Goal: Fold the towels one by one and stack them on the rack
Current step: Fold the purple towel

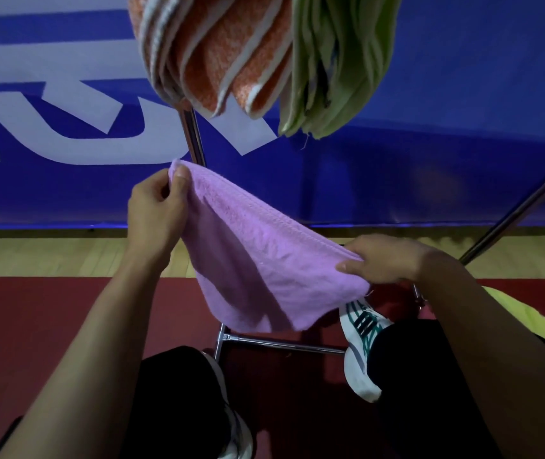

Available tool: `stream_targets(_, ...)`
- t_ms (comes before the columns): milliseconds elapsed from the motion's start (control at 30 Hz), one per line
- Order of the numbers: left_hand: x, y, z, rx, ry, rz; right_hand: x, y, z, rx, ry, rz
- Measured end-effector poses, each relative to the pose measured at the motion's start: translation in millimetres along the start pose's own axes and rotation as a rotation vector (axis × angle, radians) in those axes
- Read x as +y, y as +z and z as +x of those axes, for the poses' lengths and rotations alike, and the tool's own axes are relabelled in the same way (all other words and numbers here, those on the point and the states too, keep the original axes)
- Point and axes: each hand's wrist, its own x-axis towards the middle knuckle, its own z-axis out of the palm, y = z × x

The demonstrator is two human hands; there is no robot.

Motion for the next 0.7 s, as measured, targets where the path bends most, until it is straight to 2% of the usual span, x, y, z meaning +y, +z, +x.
stream_targets(233, -1, -6, 2, 0.093, 0.006, 0.078, 6, 1, 1, 0.258, 0.002, 0.146)
stream_targets(400, -8, -27, 10, 0.151, -0.014, 0.086, 6, -3, -1, 0.295, 0.009, 0.217)
stream_targets(700, -10, -26, 11, 0.1, -0.052, 0.117, -1, -6, 0, 0.341, 0.026, 0.259)
